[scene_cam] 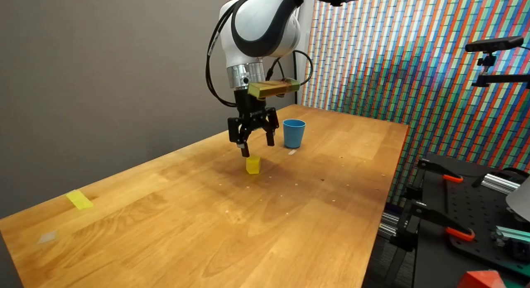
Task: Place the yellow block inside the blue cup
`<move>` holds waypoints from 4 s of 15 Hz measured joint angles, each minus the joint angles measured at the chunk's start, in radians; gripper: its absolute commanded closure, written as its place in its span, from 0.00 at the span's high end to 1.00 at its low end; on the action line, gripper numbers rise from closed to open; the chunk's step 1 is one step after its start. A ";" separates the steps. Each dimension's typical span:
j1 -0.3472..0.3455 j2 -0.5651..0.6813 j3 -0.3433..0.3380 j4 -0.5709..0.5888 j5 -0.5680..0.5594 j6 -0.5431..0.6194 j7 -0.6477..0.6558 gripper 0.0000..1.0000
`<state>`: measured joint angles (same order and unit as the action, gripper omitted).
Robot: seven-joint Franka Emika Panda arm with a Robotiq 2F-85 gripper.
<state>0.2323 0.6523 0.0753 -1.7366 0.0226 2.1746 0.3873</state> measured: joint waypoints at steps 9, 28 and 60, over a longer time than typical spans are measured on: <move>0.028 0.125 -0.021 0.091 -0.027 -0.009 0.000 0.28; -0.160 -0.269 -0.186 -0.095 0.045 -0.090 0.250 0.18; -0.164 -0.528 -0.118 -0.181 0.024 -0.117 0.062 1.00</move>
